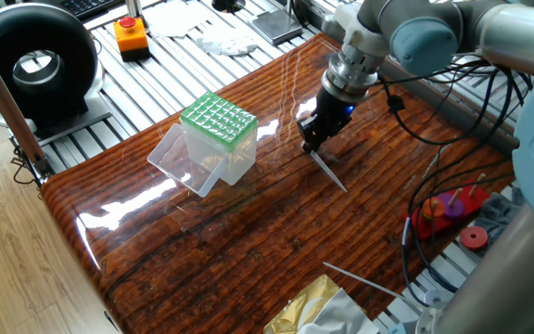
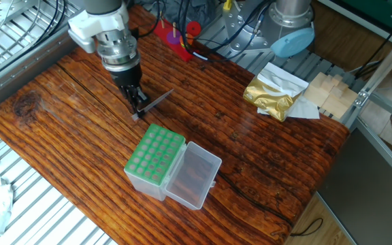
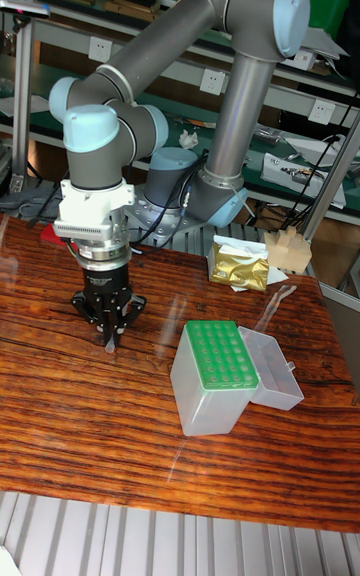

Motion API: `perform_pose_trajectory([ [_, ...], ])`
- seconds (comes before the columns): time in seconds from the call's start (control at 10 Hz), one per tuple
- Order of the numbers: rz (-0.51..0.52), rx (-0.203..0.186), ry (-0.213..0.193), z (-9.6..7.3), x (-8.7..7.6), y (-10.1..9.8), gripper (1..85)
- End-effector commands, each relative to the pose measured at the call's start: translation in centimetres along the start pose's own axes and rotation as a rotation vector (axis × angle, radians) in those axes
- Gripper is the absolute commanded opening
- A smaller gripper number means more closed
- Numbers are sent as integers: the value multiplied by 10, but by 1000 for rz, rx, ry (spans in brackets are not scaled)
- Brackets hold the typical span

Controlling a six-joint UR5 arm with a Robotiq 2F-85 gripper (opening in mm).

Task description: Insert a large pipette tip into the holder for large pipette tips

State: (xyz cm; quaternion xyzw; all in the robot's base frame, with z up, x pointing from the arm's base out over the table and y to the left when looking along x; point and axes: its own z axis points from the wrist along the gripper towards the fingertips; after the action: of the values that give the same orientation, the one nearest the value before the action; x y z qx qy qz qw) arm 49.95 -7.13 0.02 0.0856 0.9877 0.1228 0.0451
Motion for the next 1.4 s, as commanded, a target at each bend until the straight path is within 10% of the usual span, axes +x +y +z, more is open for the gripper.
perform_pose_trajectory([
  [0.0,-8,-17,11,-1,4,4,123],
  [0.3,-41,-66,70,-2,20,16,177],
  [0.6,-97,31,104,-3,28,-10,207],
  [0.7,-96,-10,107,-2,29,1,203],
  [1.3,-123,32,106,-3,28,-11,257],
])
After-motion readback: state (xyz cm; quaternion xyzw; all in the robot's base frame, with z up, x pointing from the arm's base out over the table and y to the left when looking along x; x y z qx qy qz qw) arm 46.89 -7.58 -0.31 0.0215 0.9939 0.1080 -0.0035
